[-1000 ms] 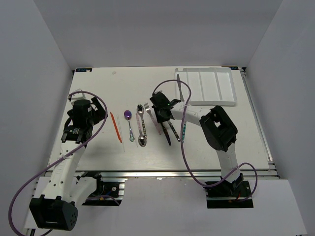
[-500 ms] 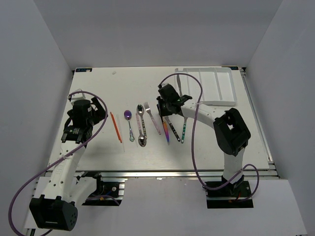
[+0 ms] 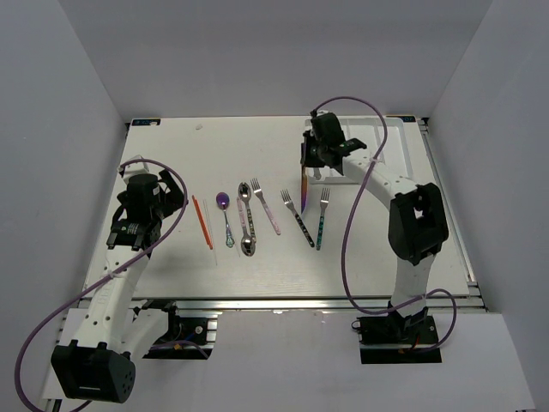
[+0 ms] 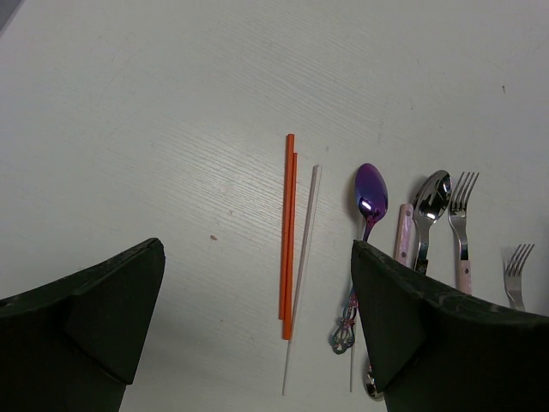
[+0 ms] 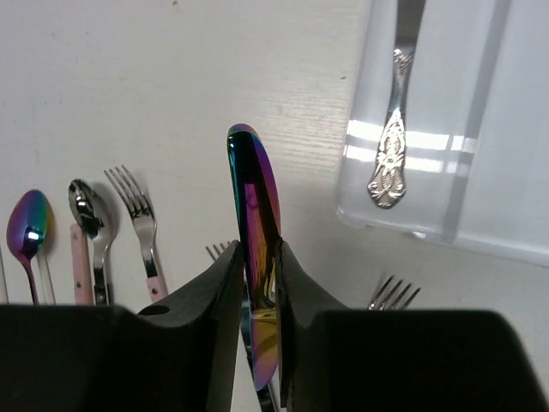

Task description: Sort the eating utensils into containers

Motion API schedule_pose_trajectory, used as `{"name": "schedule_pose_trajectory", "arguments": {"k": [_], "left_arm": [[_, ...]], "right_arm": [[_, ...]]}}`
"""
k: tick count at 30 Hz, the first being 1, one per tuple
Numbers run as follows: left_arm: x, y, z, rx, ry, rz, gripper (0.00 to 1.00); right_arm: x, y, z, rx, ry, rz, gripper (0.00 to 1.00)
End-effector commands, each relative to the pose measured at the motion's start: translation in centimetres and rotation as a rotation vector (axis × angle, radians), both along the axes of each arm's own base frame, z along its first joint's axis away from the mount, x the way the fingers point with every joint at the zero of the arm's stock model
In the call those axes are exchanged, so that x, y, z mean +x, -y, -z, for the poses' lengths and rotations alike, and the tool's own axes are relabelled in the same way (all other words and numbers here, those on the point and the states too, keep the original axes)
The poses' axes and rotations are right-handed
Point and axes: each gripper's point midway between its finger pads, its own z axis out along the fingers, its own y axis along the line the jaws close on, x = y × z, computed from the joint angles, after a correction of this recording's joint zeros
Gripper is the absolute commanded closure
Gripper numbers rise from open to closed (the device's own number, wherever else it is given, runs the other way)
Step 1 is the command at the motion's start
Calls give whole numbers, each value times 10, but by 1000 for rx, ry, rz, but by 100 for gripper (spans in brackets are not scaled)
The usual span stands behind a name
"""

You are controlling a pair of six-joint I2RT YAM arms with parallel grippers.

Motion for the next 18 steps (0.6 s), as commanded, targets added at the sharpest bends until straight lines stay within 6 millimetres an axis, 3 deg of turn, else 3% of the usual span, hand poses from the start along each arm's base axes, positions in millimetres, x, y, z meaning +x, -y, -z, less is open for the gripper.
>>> {"name": "schedule_pose_trajectory", "arguments": {"k": [1, 4, 5, 12, 14, 16, 18], "left_arm": [[-2, -4, 0, 8, 6, -9, 2], [-1, -2, 2, 5, -1, -4, 2], [-1, -2, 2, 4, -2, -2, 2], [-1, -1, 6, 4, -14, 1, 2], [0, -2, 7, 7, -19, -1, 2], [0, -2, 6, 8, -17, -3, 2], [1, -2, 6, 6, -17, 0, 2]], "right_arm": [[17, -5, -26, 36, 77, -20, 100], [40, 10, -34, 16, 114, 21, 100], [54, 16, -47, 25, 145, 39, 100], [119, 42, -52, -29, 207, 108, 100], [114, 39, -40, -23, 146, 74, 100], [100, 37, -22, -35, 110, 48, 72], [91, 25, -22, -61, 148, -8, 58]]}}
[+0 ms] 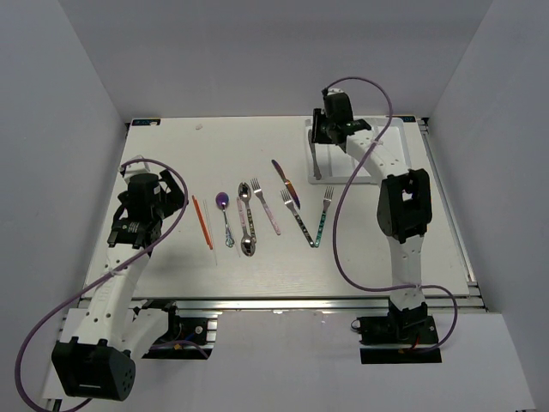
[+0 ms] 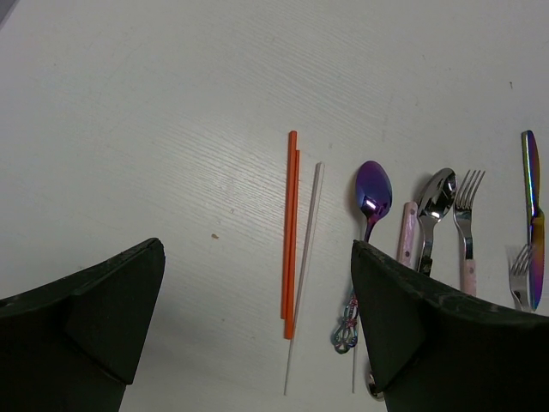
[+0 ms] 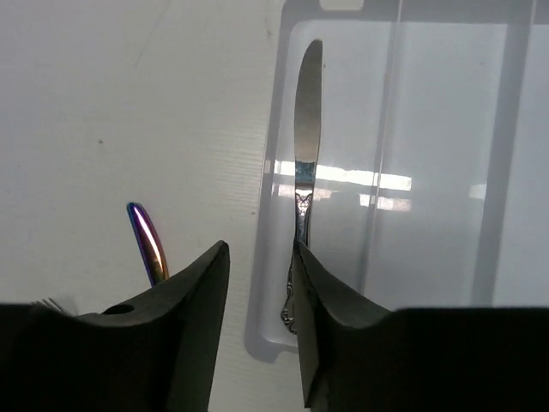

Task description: Sort the eating utensils into containers

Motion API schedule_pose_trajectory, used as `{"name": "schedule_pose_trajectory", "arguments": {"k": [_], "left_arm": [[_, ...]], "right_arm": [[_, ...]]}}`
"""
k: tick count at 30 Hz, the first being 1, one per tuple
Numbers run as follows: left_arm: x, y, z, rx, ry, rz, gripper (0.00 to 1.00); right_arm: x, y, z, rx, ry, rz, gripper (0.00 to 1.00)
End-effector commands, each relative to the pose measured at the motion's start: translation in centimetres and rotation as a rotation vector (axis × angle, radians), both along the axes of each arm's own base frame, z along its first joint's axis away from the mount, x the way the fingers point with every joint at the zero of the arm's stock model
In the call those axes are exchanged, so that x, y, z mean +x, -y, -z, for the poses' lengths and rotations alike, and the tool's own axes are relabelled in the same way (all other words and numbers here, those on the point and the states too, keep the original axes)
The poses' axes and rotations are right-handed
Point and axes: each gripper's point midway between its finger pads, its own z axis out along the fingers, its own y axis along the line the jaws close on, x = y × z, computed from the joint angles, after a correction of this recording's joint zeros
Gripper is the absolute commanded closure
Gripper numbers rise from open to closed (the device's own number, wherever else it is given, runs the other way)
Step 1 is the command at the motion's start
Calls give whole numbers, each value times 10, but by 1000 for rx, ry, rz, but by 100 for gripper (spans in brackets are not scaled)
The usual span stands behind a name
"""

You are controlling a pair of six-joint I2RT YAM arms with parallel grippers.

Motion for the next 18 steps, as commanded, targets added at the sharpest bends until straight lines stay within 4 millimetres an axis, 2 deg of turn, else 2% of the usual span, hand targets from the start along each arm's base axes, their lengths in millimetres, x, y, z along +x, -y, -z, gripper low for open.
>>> {"name": "schedule_pose_trajectory", "arguments": {"k": [1, 3, 4, 5, 6, 9, 13, 14, 16, 18], "left_arm": [[1, 0, 3, 1, -5, 6, 2], [1, 1, 6, -1, -17, 11, 2], [1, 1, 6, -2, -19, 13, 2], [1, 1, 6, -1, -19, 11, 2], [1, 1, 6, -2, -16, 11, 2], [1, -1, 5, 1, -10, 6, 2], [1, 0, 8, 0, -25, 9, 2], [2, 0, 8, 0, -25, 9, 2], [1, 0, 9, 1, -30, 9, 2], [1, 1, 8, 0, -27, 10, 2]], "right_arm": [[-26, -27, 4, -55, 7, -134, 57], [-30, -39, 18, -91, 1, -246, 56], [-33, -52, 15, -68, 1, -312, 54], [-38, -54, 30, -90, -41, -331, 52], [-40, -56, 33, -101, -52, -350, 44], [-46, -70, 42, -145, -58, -375, 38], [-50, -87, 52, -210, -69, -335, 39], [-45, -94, 54, -205, -70, -331, 40], [-50, -100, 65, -234, -107, -340, 40], [-46, -106, 72, -253, -112, -343, 40]]}}
